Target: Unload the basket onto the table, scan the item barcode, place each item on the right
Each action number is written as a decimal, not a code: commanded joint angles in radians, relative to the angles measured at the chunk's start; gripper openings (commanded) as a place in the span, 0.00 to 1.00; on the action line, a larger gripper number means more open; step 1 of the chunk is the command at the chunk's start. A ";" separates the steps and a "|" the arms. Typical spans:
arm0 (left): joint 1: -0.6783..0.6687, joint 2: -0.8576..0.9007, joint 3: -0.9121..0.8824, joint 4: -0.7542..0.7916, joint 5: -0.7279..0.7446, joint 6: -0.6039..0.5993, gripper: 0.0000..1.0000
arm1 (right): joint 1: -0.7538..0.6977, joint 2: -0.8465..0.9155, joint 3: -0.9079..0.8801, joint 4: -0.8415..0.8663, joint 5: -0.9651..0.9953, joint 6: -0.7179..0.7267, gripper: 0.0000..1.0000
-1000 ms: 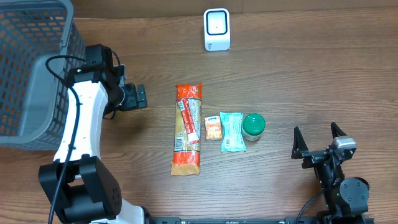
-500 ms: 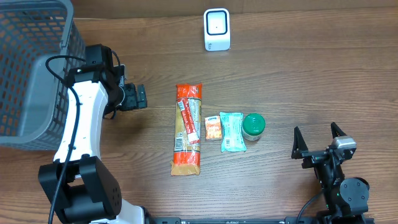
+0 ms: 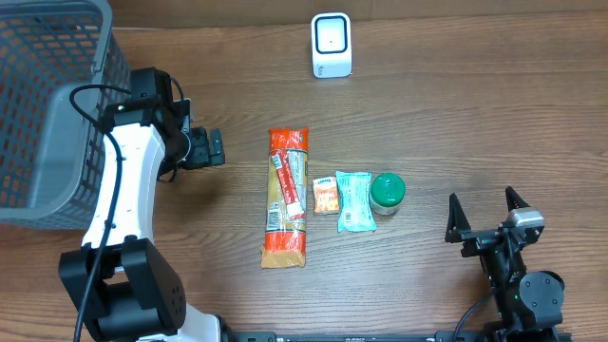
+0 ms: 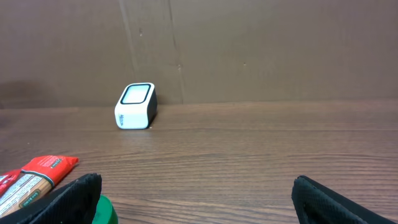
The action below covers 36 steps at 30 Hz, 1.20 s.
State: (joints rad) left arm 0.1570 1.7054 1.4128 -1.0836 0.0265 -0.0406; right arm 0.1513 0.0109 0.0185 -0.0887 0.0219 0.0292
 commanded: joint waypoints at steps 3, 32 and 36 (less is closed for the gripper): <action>0.000 -0.023 0.014 0.004 0.011 0.026 1.00 | -0.003 -0.008 -0.010 0.006 -0.010 0.000 1.00; 0.000 -0.023 0.014 0.004 0.011 0.026 1.00 | -0.003 0.018 0.468 -0.338 -0.027 0.177 1.00; 0.000 -0.023 0.014 0.004 0.011 0.026 1.00 | -0.003 0.094 0.552 -0.380 -0.025 0.177 1.00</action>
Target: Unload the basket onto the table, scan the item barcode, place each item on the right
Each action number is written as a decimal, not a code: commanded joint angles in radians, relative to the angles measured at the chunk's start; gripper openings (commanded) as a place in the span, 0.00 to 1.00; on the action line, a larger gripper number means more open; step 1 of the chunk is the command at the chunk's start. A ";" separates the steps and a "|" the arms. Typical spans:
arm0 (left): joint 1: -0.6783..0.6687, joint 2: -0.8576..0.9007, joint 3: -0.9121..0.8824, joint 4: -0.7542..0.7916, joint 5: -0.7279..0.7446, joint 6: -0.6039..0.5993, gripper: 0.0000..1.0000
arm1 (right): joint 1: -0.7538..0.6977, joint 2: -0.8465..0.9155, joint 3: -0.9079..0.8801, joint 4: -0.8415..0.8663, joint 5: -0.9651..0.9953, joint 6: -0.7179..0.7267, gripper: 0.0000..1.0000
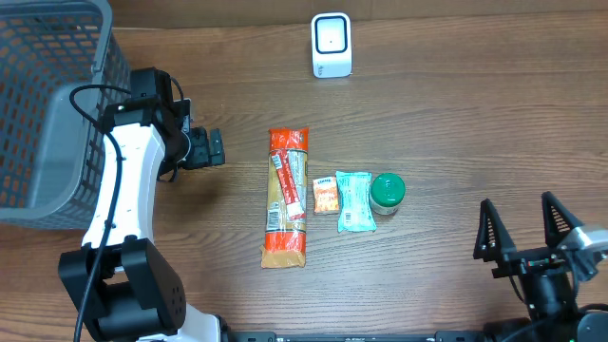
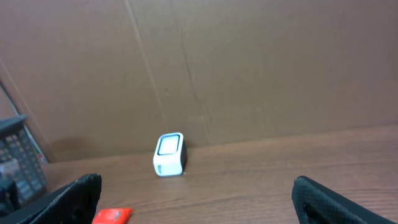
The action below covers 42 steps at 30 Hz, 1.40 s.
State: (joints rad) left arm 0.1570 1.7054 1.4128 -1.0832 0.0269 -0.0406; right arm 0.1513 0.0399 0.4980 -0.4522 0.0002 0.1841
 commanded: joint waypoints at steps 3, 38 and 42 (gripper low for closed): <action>0.000 -0.023 0.014 0.003 0.011 0.026 1.00 | -0.003 0.152 0.144 -0.049 -0.018 0.022 1.00; 0.000 -0.023 0.014 0.003 0.011 0.026 1.00 | -0.003 0.878 0.501 -0.355 -0.439 -0.024 0.68; 0.000 -0.023 0.014 0.003 0.011 0.026 1.00 | -0.003 0.939 0.501 -0.362 -0.439 -0.024 0.64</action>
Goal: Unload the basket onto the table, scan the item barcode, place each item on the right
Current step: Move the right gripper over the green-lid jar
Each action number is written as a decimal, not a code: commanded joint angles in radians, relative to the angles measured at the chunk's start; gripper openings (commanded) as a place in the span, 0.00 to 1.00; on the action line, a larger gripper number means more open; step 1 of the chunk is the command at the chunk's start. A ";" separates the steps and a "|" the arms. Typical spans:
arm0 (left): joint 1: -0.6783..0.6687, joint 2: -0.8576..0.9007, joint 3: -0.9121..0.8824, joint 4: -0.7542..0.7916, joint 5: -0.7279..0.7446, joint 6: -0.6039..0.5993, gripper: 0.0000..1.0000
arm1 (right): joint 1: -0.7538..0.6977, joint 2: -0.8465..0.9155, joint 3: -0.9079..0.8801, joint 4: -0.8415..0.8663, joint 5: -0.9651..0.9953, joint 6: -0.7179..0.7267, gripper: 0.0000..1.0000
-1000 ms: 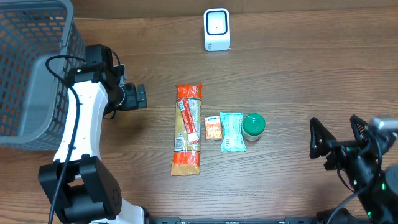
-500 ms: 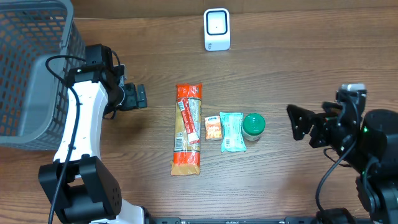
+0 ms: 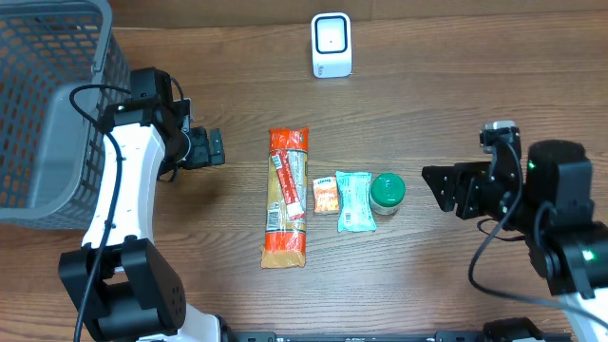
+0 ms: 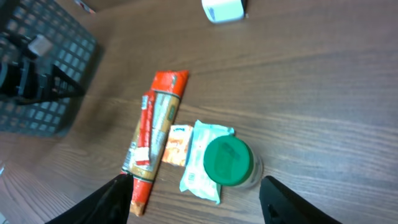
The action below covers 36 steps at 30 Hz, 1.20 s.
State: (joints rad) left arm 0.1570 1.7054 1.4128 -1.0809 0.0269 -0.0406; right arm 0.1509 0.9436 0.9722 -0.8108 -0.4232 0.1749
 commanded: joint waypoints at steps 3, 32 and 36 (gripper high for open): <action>0.000 -0.023 0.014 0.001 0.011 0.026 1.00 | -0.002 0.069 0.031 -0.019 -0.016 -0.015 0.57; 0.000 -0.023 0.014 0.002 0.011 0.026 1.00 | 0.287 0.483 0.393 -0.445 0.266 -0.002 0.61; 0.000 -0.023 0.014 0.001 0.011 0.026 1.00 | 0.287 0.576 0.389 -0.382 0.276 0.040 0.79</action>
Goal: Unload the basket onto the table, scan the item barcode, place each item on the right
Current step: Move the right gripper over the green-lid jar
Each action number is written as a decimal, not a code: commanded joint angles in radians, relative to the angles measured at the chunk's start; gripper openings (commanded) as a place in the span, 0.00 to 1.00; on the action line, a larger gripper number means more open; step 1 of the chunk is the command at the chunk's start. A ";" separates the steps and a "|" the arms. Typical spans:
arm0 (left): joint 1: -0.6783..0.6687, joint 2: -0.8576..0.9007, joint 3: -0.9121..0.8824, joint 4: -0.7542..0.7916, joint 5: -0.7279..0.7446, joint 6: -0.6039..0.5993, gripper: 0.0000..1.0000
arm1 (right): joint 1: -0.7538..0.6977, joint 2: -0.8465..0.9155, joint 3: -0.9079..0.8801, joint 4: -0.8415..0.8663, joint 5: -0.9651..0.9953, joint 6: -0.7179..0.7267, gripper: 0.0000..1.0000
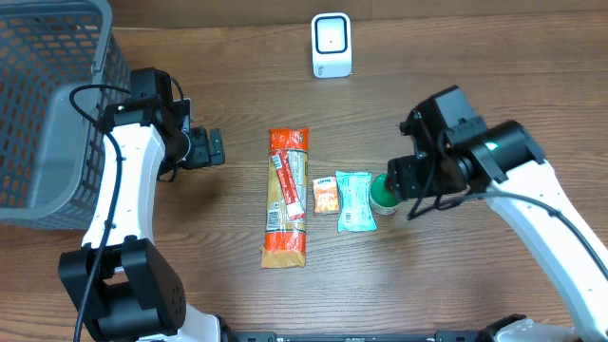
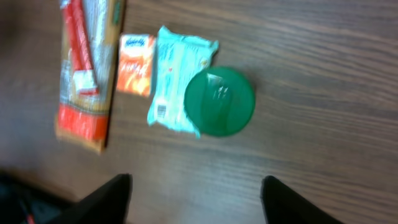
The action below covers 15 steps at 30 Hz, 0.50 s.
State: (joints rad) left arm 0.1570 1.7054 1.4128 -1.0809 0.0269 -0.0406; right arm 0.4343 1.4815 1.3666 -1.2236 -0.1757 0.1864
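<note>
Four items lie in a row mid-table: a long red-and-orange packet (image 1: 287, 198), a small orange packet (image 1: 326, 195), a pale teal packet (image 1: 354, 201) and a green-lidded jar (image 1: 384, 193). The white scanner (image 1: 332, 45) stands at the far edge. My right gripper (image 1: 407, 190) hovers open just right of and over the jar. From the right wrist, the green lid (image 2: 219, 102) sits ahead of the open gripper (image 2: 196, 186), with the teal packet (image 2: 174, 71) beside it. My left gripper (image 1: 217, 147) rests near the basket, holding nothing visible.
A grey mesh basket (image 1: 38, 114) fills the far left, with the left arm alongside it. Bare wood lies between the items and the scanner, and along the front of the table.
My right gripper has moved left, from a spot to the right of the jar to over it. The wrist view now looks almost straight down on the green lid. The left arm is unchanged.
My right gripper first sat low at the front right, looking level toward the scanner. Then it was further right and tilted upward. Later it was raised over the table right of the jar, looking down on the items, and now hangs open over the jar.
</note>
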 commanded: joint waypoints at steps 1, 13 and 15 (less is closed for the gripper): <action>0.000 -0.023 0.014 0.001 0.011 0.026 1.00 | 0.003 0.050 -0.005 0.042 0.030 0.031 0.81; 0.000 -0.023 0.014 0.001 0.011 0.026 0.99 | 0.005 0.086 -0.077 0.148 0.124 0.076 0.94; 0.000 -0.023 0.014 0.001 0.011 0.026 1.00 | 0.005 0.086 -0.106 0.177 0.104 0.076 0.97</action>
State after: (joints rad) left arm 0.1570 1.7054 1.4128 -1.0809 0.0269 -0.0406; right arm 0.4343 1.5646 1.2972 -1.0695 -0.0734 0.2539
